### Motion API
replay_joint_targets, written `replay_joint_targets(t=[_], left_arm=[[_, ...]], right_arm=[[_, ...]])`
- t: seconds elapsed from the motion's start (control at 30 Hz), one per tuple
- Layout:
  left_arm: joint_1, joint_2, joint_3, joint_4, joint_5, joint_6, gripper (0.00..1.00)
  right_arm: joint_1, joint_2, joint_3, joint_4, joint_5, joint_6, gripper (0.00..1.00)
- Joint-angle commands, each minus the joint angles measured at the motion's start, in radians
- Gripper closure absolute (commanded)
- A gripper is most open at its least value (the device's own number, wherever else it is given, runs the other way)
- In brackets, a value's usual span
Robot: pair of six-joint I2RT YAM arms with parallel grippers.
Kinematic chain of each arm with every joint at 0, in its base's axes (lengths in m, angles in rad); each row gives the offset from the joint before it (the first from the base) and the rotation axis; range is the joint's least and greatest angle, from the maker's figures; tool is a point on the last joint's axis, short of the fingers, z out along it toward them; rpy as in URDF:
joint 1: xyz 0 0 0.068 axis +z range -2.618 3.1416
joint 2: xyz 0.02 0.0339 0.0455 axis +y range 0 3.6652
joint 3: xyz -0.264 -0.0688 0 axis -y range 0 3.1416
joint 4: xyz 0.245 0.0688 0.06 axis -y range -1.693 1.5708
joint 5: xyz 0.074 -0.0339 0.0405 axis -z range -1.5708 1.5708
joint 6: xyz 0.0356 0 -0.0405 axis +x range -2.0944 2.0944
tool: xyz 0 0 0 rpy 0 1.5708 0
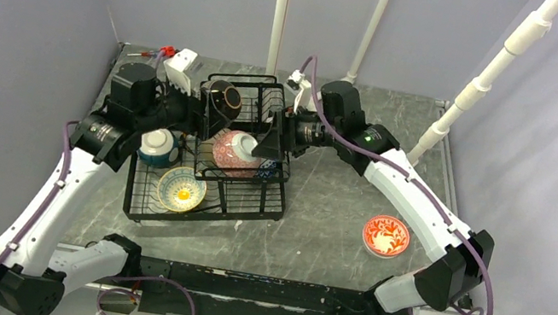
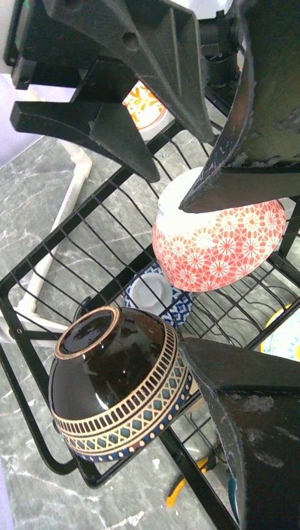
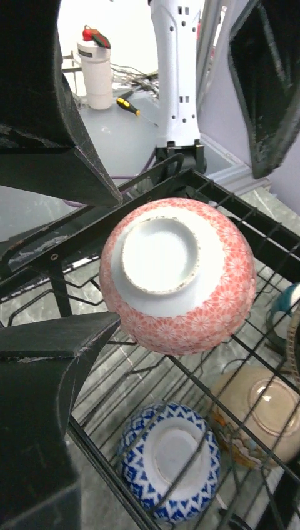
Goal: Load the bowls into the dish rack
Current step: Adjust the bowl in the dish rack.
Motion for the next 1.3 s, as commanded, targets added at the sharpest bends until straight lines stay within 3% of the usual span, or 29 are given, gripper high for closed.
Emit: replay_joint_targets(t=[0.0,0.6,0.87,1.27], left_arm=[[-0.004,-0.037,0.002,0.003,-0.041,0.030,0.22],[-0.004,-0.111,-0.044,-0.017,-0.114,0.047,0.23],[-0.004,-0.129,-0.062,-0.027,-0.154,0.040,0.23],[-0.004,-0.227,-0.066,-0.156,-0.426,-0.091,0.12]], right_arm=[[0.015,-0.012,0.007,-0.058,-0.044,-0.010,0.34],[0.072,0.076,0.010,0.200,-0.124,0.097,0.35],[0.084,0.101,0.025,0.210,-0.146,0.081,0.34],[0.070,-0.024,-0.022,0.170,0.069,-0.018,0.26]])
